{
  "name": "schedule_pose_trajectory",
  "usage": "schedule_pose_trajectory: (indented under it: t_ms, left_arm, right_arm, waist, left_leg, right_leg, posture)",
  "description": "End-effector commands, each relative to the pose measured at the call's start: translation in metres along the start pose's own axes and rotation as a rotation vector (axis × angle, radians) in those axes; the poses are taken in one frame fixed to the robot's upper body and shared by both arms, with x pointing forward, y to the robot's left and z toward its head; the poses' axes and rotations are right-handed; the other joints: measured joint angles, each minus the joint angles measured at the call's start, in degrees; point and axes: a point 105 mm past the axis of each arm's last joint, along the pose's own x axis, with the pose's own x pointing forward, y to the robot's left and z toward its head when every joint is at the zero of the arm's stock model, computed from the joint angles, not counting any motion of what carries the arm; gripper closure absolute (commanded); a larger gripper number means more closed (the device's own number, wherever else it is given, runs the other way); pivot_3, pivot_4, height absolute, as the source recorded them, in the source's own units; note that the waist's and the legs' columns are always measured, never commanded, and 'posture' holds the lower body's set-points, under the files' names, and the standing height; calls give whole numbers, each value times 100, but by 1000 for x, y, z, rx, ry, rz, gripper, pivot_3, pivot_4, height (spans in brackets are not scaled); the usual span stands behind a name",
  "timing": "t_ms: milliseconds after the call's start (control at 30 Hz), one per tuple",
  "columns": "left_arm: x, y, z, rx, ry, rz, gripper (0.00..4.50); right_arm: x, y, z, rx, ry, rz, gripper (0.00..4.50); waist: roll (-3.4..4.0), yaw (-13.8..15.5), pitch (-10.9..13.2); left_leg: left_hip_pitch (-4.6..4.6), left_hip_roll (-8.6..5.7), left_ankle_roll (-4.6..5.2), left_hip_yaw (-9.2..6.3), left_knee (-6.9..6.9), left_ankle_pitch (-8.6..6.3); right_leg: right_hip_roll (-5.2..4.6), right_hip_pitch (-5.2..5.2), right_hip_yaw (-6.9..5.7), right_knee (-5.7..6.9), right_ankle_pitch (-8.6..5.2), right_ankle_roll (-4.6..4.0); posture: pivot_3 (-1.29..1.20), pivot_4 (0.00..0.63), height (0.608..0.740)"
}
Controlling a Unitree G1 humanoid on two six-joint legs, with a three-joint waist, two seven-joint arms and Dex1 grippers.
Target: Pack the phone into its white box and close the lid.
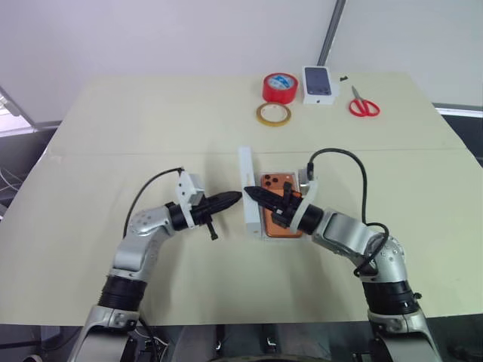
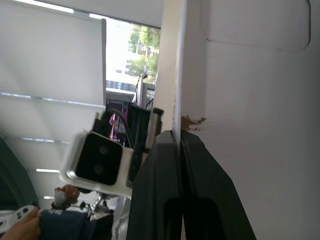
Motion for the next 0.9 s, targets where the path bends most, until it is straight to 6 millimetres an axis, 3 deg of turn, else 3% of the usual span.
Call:
schedule_pose_trajectory:
  t_ms: [33, 200, 300, 500, 567, 667, 767, 900]
  left_arm:
    - [14, -9, -2, 11, -15, -36, 4500]
    - [30, -12, -5, 5, -29, -61, 4500]
    - [38, -13, -5, -1, -40, -73, 4500]
    - [62, -17, -4, -26, -70, -108, 4500]
    - [72, -20, -1, -35, -86, -128, 4500]
    - [80, -26, 2, -33, -97, -162, 4500]
    - [80, -25, 6, -23, -105, -171, 4500]
    - [71, -3, 21, -11, -123, -100, 4500]
  right_arm:
    - [-5, 0, 2, 14, -4, 14, 3161]
    - [-22, 0, 13, -73, -32, -10, 642]
    - [-41, -5, 20, -185, -32, -62, 642]
    - [-101, -21, 53, -412, -40, -224, 642]
    - [-118, -24, 79, -532, -91, -301, 642]
    - [-122, -19, 110, -601, -212, -341, 642]
    - [-111, -27, 107, -765, -174, -401, 642]
    - [-92, -33, 88, -950, -117, -412, 2482]
  waist:
    - [0, -3, 0]
    - [0, 6, 0]
    - [0, 12, 0]
    - [-1, 36, 0]
    - [-2, 40, 1]
    - [-7, -5, 4]
    - [-6, 11, 3]
    - [-5, 18, 4]
  left_leg:
    - [0, 0, 0, 0, 0, 0]
    - [-1, 0, 1, 0, 0, 0]
    - [-9, -1, 4, 0, 2, -2]
    - [-14, -2, 8, 0, 4, -4]
    - [-14, -2, 8, 0, 5, -4]
    - [-2, -1, 8, 1, 5, -4]
    - [6, 4, 8, 1, 1, -4]
    - [6, 9, 8, -5, -2, -4]
  right_leg:
    - [0, 0, 0, -1, 0, 0]
    - [0, 1, -1, -3, 0, 0]
    - [0, 1, -2, -10, 0, 1]
    - [2, 1, -6, -17, 1, 2]
    - [5, 2, -7, -17, 1, 2]
    - [11, 11, -6, -16, 1, 2]
    - [20, 13, -5, -13, 1, 2]
    - [26, 12, -6, -11, 1, 2]
  posture:
    - [0, 150, 740]
    - [0, 150, 740]
    - [0, 150, 740]
    - [0, 150, 740]
    - [0, 150, 740]
    - [0, 150, 740]
    - [0, 150, 740]
    - [0, 150, 740]
